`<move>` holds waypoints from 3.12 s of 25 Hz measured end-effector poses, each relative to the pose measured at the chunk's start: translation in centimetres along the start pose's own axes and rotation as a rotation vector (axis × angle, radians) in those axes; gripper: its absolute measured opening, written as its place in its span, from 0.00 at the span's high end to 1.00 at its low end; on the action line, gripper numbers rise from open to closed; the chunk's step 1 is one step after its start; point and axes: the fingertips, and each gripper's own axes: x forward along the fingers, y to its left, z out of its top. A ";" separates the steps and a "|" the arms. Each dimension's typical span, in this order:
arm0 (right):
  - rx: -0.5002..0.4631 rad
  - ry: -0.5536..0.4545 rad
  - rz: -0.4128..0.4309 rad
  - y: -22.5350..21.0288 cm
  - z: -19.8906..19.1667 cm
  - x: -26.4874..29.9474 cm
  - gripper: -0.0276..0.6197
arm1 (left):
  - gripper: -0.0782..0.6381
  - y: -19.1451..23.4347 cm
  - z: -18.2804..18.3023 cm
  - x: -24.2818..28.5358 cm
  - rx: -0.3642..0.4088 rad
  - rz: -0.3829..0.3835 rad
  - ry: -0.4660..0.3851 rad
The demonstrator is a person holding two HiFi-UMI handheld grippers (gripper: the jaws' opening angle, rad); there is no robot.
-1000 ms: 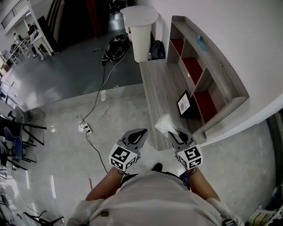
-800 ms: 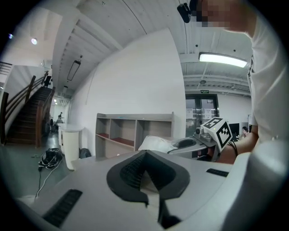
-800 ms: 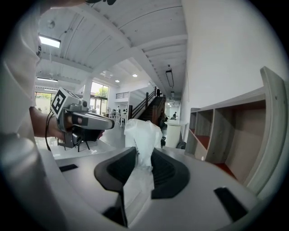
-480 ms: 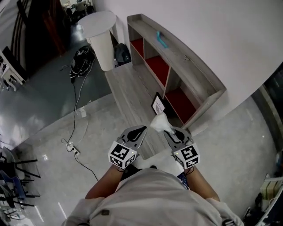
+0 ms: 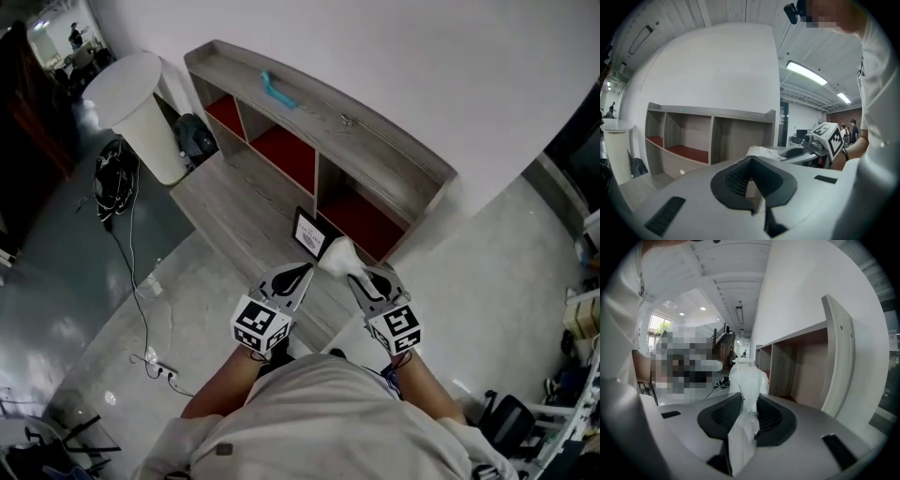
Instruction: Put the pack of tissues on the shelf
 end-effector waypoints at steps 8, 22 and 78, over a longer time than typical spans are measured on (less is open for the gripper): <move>0.042 0.020 -0.173 0.1 1.2 4.3 0.78 | 0.87 5.2 0.3 1.0 0.018 -0.171 0.007; 0.133 0.106 -0.435 -0.1 0.6 7.3 0.78 | 0.87 9.0 -0.4 1.4 0.042 -0.380 0.037; 0.165 0.266 -0.551 -15.1 -5.9 16.9 0.55 | 0.87 11.6 -4.9 14.3 0.009 -0.341 0.142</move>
